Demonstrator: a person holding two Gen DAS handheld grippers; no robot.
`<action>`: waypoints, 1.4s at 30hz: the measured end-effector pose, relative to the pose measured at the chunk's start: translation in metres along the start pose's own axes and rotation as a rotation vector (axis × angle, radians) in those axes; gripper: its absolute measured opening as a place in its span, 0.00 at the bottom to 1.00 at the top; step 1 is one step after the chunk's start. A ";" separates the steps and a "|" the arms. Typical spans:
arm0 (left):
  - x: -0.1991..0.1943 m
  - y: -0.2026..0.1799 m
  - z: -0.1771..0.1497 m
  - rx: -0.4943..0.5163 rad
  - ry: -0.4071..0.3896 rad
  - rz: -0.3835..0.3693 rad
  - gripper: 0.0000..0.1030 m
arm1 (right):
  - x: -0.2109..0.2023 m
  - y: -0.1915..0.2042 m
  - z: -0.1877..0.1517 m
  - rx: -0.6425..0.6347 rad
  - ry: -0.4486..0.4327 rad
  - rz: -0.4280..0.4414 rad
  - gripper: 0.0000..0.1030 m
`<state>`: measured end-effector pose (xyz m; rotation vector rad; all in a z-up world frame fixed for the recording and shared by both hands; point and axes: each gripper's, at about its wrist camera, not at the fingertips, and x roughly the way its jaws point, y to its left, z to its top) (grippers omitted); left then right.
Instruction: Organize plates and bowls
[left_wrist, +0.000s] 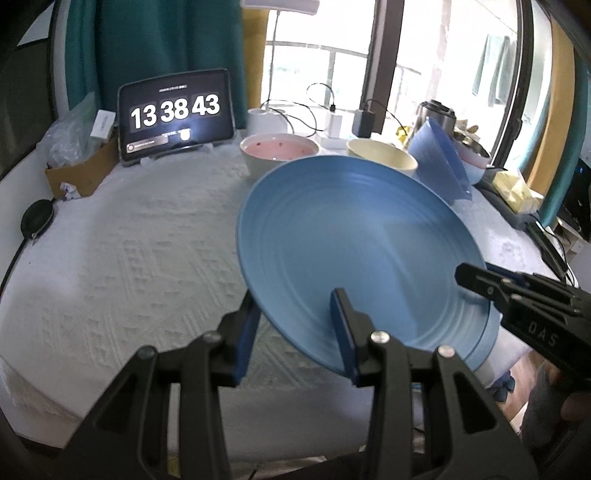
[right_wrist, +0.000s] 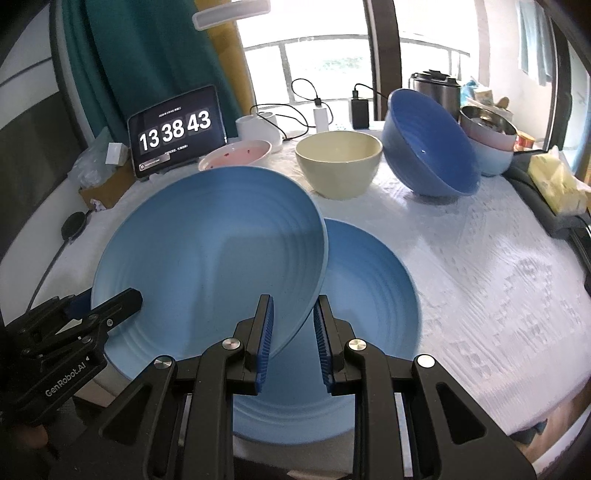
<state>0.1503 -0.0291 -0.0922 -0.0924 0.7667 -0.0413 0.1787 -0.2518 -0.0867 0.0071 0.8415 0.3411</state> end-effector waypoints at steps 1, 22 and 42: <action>0.000 -0.002 -0.001 0.004 0.000 -0.002 0.39 | -0.002 -0.002 -0.002 0.004 -0.003 -0.001 0.24; 0.015 -0.047 -0.016 0.094 0.072 -0.035 0.39 | -0.016 -0.050 -0.032 0.098 -0.002 -0.028 0.24; 0.027 -0.042 -0.013 0.084 0.119 0.008 0.43 | -0.014 -0.076 -0.028 0.152 -0.015 -0.066 0.24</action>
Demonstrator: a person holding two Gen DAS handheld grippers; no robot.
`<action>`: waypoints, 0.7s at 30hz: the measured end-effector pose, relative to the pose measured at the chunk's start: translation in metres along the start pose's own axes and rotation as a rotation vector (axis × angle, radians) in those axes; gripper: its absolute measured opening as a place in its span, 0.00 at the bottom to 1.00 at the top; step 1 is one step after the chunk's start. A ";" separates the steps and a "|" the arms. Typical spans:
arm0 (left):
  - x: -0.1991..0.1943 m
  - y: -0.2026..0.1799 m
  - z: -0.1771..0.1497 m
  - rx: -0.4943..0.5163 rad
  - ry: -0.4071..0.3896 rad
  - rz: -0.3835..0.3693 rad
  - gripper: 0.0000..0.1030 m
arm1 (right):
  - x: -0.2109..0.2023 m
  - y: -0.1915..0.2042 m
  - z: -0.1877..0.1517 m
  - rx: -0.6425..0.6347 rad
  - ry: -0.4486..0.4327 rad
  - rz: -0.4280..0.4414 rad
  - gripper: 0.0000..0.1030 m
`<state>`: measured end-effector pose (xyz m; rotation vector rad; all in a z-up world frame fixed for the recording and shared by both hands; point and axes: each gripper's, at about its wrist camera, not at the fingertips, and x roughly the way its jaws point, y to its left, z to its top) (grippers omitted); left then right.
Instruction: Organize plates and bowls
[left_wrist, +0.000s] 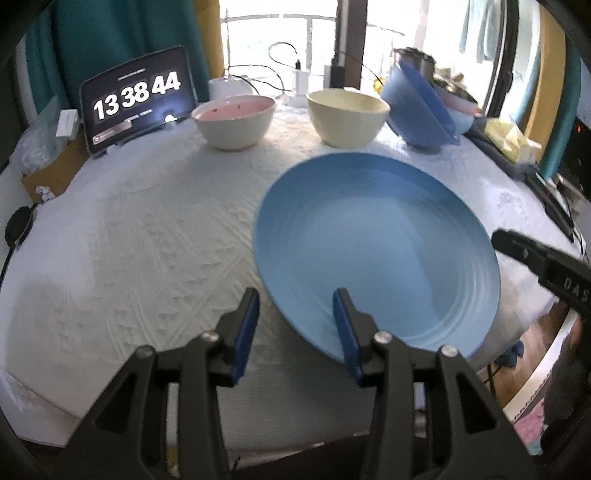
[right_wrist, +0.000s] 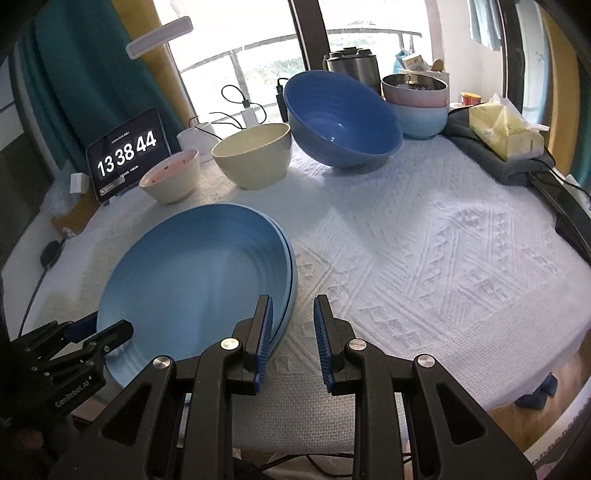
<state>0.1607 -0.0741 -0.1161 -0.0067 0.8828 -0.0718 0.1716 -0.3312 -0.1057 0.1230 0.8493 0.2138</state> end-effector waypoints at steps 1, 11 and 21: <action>-0.001 0.003 0.001 -0.014 -0.010 0.004 0.43 | 0.001 0.000 0.000 0.002 0.001 0.001 0.24; 0.003 0.014 0.009 -0.052 -0.027 0.007 0.44 | 0.009 0.000 0.003 0.010 0.023 0.002 0.33; 0.015 0.014 0.018 -0.056 -0.015 -0.024 0.44 | 0.016 -0.004 0.009 0.024 0.033 0.000 0.34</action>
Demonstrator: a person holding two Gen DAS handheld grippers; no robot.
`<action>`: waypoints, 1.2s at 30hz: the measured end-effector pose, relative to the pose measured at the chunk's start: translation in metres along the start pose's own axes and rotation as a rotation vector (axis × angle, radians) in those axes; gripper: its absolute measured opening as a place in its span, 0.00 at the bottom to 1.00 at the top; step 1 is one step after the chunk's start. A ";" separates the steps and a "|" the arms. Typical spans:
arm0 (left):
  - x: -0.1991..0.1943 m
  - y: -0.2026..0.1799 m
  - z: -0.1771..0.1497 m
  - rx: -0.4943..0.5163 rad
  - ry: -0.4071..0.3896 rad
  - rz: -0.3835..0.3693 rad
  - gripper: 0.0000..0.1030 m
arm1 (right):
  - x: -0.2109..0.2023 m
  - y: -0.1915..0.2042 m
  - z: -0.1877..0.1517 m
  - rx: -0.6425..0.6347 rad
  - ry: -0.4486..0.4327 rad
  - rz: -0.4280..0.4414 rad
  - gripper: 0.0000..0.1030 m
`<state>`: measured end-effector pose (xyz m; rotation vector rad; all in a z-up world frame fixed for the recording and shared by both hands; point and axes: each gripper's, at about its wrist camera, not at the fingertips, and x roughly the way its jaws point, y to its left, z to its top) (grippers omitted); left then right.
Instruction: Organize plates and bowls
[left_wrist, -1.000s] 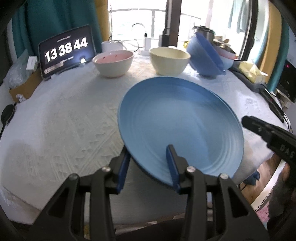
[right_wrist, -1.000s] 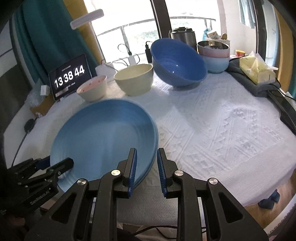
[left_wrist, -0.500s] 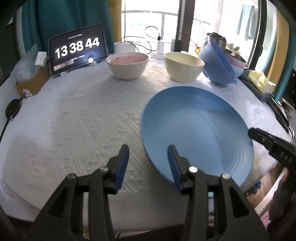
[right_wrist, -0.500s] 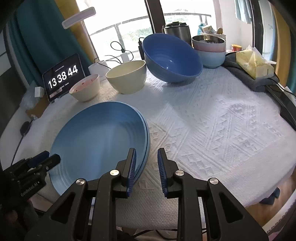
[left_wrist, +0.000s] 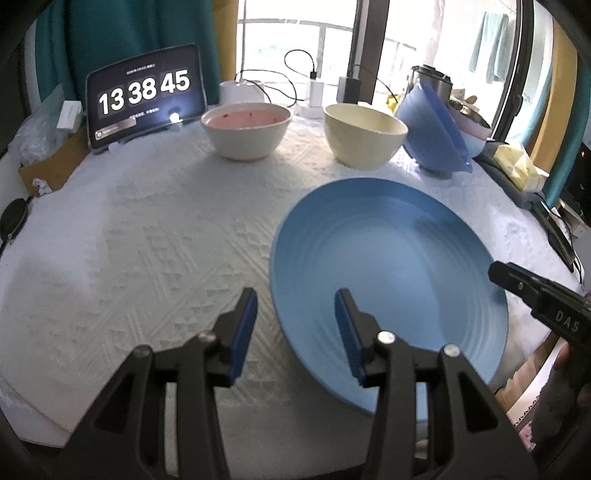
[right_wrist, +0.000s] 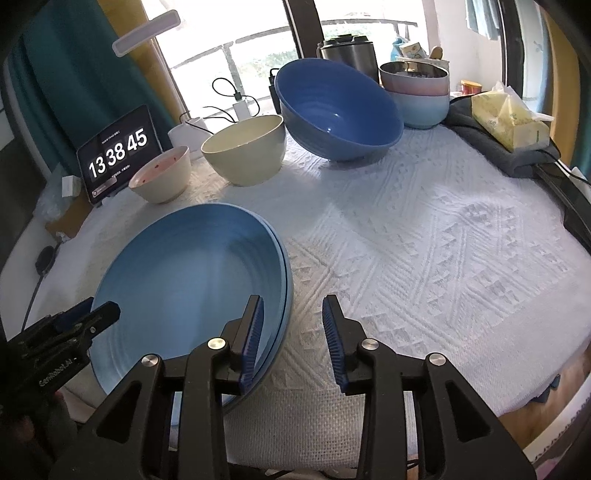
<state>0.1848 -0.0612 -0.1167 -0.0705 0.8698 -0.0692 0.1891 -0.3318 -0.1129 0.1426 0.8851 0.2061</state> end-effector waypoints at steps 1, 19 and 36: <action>0.001 0.000 0.000 -0.001 0.004 -0.001 0.44 | 0.001 0.000 0.000 0.000 0.001 0.001 0.34; 0.029 -0.004 0.014 0.002 0.036 -0.053 0.61 | 0.029 0.000 0.006 0.008 0.075 0.033 0.43; 0.033 -0.006 0.014 -0.014 0.065 -0.130 0.65 | 0.039 0.005 0.003 0.072 0.082 0.116 0.45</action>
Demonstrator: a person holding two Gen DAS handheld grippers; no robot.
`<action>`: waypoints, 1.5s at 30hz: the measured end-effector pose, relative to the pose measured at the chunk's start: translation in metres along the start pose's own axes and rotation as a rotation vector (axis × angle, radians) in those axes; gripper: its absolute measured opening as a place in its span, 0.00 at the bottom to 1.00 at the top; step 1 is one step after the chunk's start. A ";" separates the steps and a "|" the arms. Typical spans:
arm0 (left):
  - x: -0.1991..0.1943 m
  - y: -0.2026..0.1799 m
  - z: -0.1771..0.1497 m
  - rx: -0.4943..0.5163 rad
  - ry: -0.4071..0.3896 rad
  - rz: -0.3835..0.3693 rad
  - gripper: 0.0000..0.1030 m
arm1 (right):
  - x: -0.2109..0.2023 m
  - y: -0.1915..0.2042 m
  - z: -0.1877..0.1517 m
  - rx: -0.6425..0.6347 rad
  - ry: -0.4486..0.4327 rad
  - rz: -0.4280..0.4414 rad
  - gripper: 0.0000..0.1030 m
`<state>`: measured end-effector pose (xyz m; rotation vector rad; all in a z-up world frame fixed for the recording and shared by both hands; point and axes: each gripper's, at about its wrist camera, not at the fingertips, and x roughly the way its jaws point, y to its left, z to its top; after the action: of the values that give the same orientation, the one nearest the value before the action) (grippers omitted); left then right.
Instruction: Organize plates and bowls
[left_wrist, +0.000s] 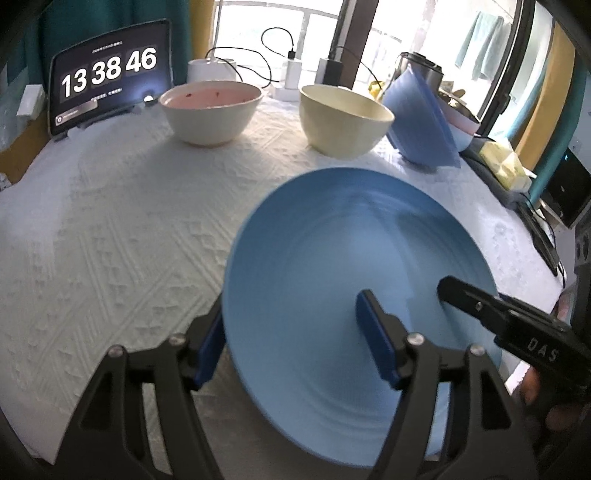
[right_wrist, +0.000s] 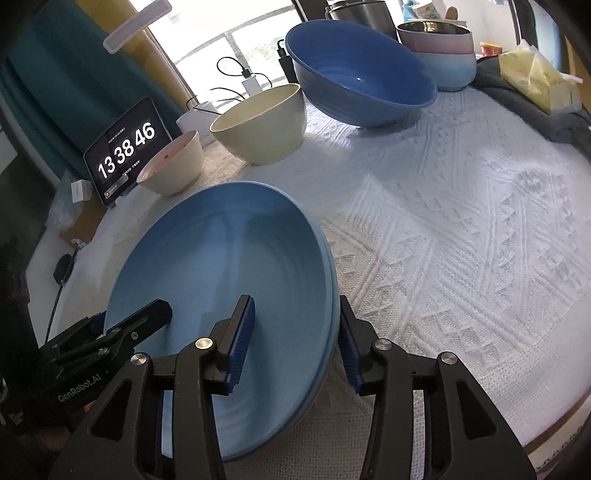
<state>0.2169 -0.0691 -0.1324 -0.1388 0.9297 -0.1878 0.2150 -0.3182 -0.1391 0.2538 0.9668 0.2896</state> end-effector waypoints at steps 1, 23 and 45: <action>-0.001 0.001 0.000 -0.002 -0.001 0.002 0.63 | 0.000 0.001 0.000 0.000 0.000 -0.002 0.45; -0.019 0.026 0.004 -0.038 -0.049 -0.021 0.58 | -0.004 0.028 0.013 -0.035 -0.032 -0.050 0.45; -0.030 0.093 0.024 -0.122 -0.096 0.030 0.58 | 0.029 0.094 0.037 -0.116 -0.022 -0.010 0.45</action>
<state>0.2283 0.0289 -0.1132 -0.2450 0.8468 -0.0961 0.2491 -0.2239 -0.1095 0.1457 0.9254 0.3315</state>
